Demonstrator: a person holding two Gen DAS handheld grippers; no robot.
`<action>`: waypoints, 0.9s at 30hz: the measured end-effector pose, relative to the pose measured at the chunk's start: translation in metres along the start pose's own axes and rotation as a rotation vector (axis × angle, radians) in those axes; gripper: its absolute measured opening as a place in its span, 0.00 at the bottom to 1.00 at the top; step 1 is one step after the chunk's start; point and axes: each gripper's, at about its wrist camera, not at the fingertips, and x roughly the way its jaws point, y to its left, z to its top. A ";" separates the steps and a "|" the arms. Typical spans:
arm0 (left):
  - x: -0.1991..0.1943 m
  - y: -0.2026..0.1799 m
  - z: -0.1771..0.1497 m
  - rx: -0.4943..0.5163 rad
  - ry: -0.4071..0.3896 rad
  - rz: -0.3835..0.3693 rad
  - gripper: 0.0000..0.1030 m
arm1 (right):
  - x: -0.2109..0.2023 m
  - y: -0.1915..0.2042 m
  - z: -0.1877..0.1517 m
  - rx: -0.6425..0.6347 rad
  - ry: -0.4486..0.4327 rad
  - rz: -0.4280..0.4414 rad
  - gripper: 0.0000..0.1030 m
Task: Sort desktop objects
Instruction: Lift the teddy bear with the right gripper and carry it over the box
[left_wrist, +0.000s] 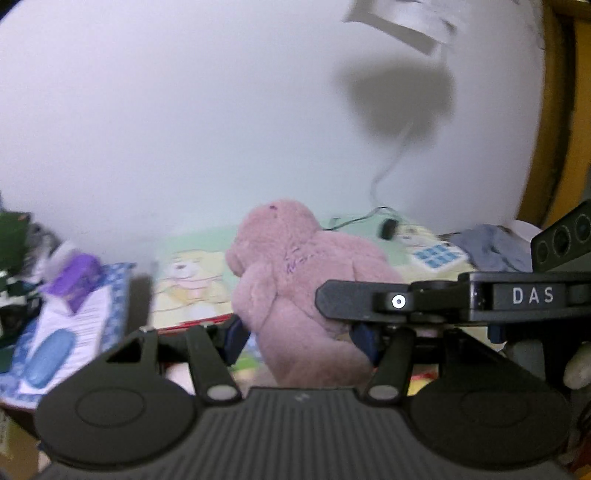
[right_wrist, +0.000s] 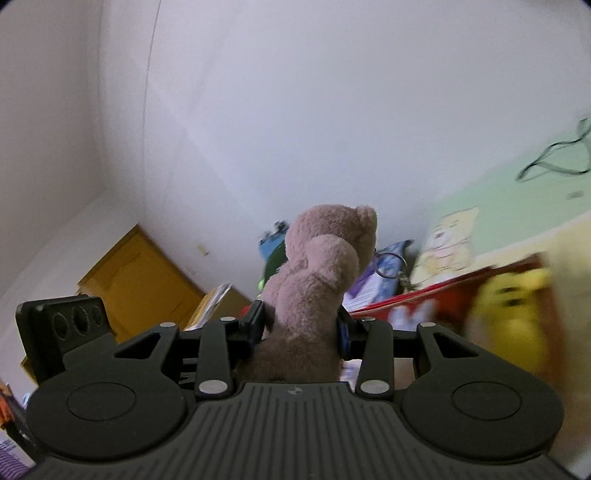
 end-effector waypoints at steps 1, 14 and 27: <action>-0.001 0.011 -0.003 -0.004 0.007 0.017 0.58 | 0.013 0.002 -0.002 -0.002 0.009 0.012 0.41; 0.038 0.071 -0.058 -0.038 0.171 0.046 0.59 | 0.100 -0.009 -0.043 -0.011 0.170 -0.062 0.40; 0.072 0.060 -0.079 -0.003 0.265 0.018 0.68 | 0.090 -0.006 -0.056 -0.188 0.226 -0.288 0.38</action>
